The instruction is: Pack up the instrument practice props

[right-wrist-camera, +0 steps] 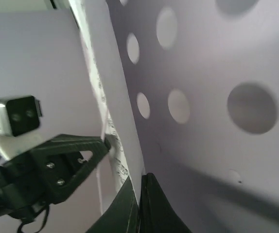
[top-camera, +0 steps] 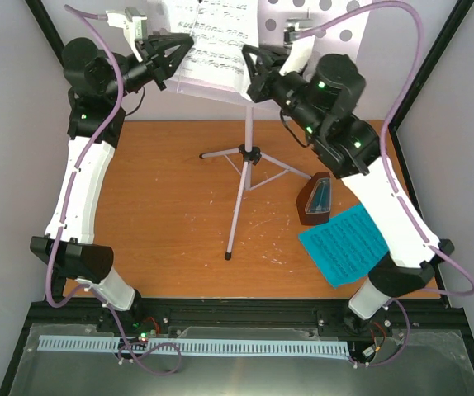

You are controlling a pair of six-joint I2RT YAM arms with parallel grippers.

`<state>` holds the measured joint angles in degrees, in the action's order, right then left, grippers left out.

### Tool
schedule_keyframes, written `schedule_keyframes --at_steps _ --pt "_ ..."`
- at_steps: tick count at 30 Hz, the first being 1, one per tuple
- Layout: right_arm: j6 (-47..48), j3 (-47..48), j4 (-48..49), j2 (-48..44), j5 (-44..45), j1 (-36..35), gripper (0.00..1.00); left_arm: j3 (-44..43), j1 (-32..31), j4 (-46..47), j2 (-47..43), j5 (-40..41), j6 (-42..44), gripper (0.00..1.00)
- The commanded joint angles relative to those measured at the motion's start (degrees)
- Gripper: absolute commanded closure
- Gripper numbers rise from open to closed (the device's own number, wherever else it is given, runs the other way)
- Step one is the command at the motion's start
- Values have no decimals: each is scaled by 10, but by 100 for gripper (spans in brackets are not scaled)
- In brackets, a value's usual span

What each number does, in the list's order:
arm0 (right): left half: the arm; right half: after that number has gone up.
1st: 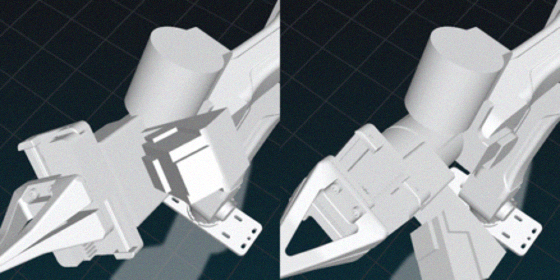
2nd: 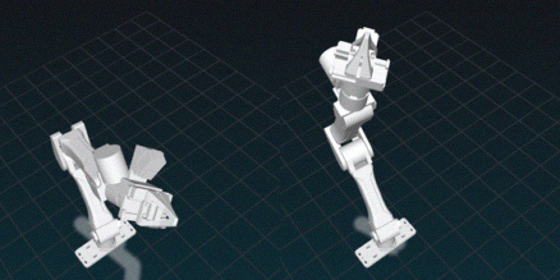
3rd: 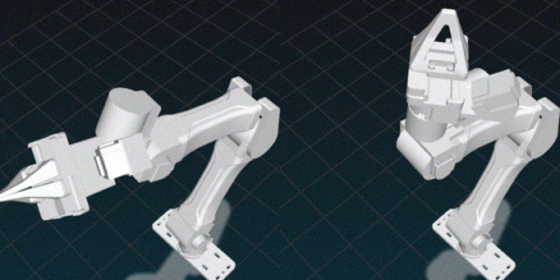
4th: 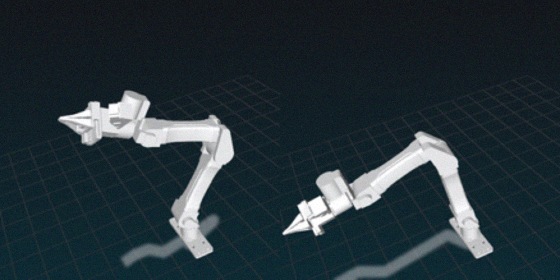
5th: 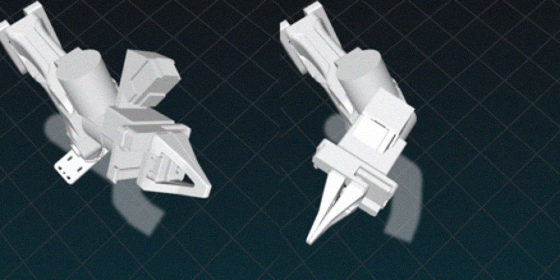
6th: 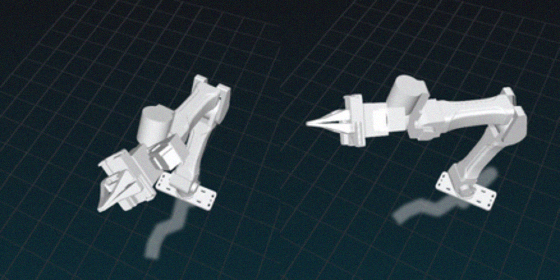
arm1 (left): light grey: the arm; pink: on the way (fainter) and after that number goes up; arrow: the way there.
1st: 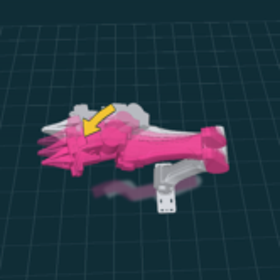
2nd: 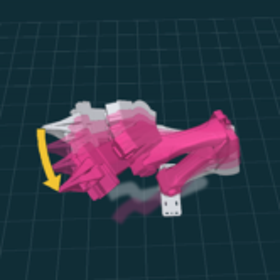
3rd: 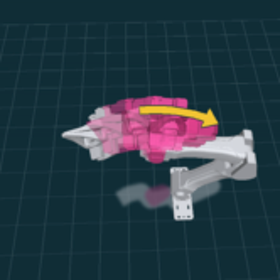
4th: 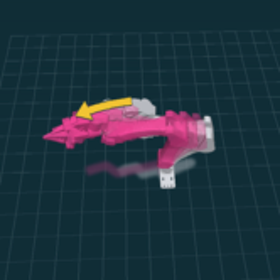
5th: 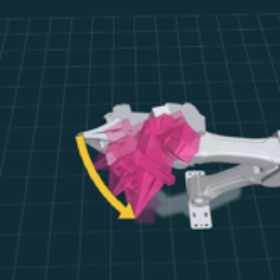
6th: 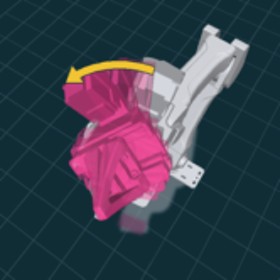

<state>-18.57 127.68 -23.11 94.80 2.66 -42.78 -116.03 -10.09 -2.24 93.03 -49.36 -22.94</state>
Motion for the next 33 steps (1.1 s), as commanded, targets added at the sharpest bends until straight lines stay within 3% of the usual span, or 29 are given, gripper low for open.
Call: schedule_keyframes --at_steps 1,8,20,26,33 --pt "26 -52 62 -71 -3 2 97 -3 -5 18 -15 -3 -5 100" --pt "46 -170 97 -196 10 2 97 -4 -5 22 -12 6 -19 100" --pt "23 -281 41 -342 -158 2 97 -20 -5 17 6 21 -36 96" --pt "-6 -361 32 -383 -237 2 97 -19 -5 22 7 19 -46 83" --pt "-57 -458 61 -414 -327 2 97 0 -5 16 -17 5 -42 57"
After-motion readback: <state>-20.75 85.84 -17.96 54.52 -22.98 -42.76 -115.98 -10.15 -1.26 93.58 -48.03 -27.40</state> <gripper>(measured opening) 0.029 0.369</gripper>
